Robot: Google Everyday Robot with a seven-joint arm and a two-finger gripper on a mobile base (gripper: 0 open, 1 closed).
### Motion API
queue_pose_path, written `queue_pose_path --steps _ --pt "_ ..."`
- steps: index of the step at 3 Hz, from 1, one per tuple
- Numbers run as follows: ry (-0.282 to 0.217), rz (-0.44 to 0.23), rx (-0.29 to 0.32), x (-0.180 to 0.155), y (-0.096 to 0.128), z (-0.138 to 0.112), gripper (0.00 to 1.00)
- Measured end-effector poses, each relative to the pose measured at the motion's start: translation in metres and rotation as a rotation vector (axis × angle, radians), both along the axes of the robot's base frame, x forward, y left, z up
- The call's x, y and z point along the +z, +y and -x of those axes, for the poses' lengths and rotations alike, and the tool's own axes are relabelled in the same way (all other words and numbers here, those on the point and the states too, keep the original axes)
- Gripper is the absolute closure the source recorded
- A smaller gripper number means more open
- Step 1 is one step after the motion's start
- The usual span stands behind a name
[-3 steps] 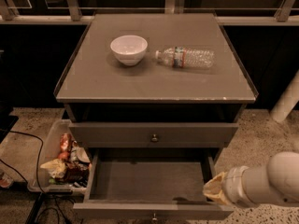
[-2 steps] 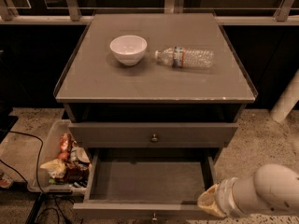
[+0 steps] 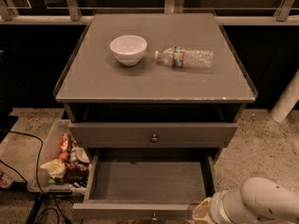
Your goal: Close middle drawer
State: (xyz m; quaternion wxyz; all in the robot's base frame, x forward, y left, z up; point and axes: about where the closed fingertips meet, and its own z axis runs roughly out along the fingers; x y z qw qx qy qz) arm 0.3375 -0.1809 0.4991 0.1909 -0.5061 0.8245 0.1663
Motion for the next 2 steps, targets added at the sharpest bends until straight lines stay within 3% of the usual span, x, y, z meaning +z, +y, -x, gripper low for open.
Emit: queue_pose_path --steps 1,2 --pt "0.047 -0.023 -0.018 -0.028 0.011 0.004 1.0" --pt "0.058 -0.05 -0.057 -0.052 0.014 0.001 1.0"
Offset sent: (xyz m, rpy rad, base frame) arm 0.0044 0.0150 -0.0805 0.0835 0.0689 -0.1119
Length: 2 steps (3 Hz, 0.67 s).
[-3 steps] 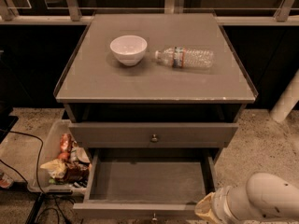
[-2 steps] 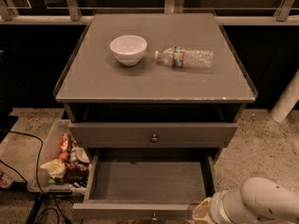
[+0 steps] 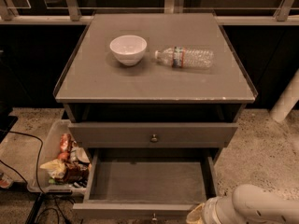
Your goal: Close middle drawer
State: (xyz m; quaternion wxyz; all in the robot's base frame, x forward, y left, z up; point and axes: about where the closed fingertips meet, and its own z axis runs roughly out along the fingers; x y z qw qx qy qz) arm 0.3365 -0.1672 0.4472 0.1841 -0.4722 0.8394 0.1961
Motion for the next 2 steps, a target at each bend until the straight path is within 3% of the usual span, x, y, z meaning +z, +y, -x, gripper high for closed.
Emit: queue_pose_path --steps 2 --pt "-0.032 -0.015 -0.03 -0.036 -0.005 -0.008 1.0"
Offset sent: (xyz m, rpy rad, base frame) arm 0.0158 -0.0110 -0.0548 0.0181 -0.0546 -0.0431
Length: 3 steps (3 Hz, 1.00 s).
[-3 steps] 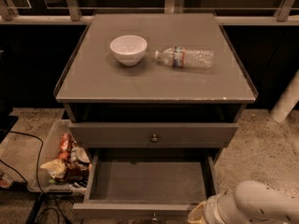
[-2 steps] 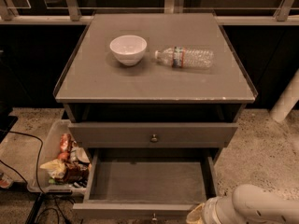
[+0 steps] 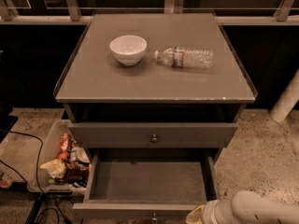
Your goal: Close middle drawer
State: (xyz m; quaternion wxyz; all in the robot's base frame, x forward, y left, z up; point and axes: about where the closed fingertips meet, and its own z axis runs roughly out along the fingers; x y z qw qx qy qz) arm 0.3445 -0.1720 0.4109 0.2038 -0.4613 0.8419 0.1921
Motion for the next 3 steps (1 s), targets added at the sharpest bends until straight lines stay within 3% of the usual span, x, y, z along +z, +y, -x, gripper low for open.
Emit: queue_pose_path --steps 1,2,3 --pt "-0.019 0.006 0.0 -0.0097 -0.0007 -0.0098 1.0" --pt "-0.019 0.006 0.0 -0.0101 -0.0006 -0.0101 0.83" --pt "-0.019 0.006 0.0 -0.0101 -0.0006 -0.0101 0.59"
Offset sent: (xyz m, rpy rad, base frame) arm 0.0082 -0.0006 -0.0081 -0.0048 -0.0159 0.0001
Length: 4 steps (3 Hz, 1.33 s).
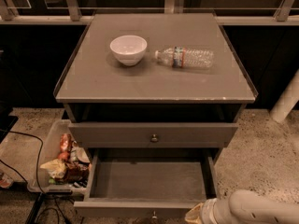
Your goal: Close middle drawer
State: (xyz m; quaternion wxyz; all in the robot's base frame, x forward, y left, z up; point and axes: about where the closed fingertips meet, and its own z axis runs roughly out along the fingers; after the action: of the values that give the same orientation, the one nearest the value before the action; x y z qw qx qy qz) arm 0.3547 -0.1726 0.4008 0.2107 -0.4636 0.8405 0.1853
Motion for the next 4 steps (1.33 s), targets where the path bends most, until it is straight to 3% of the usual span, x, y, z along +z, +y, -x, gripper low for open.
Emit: queue_pose_path --steps 2,3,4 --pt "-0.033 -0.039 0.006 -0.006 0.003 -0.015 0.13" --pt "-0.033 -0.039 0.006 -0.006 0.003 -0.014 0.14" --pt "-0.062 -0.073 0.004 -0.012 0.004 -0.043 0.38"
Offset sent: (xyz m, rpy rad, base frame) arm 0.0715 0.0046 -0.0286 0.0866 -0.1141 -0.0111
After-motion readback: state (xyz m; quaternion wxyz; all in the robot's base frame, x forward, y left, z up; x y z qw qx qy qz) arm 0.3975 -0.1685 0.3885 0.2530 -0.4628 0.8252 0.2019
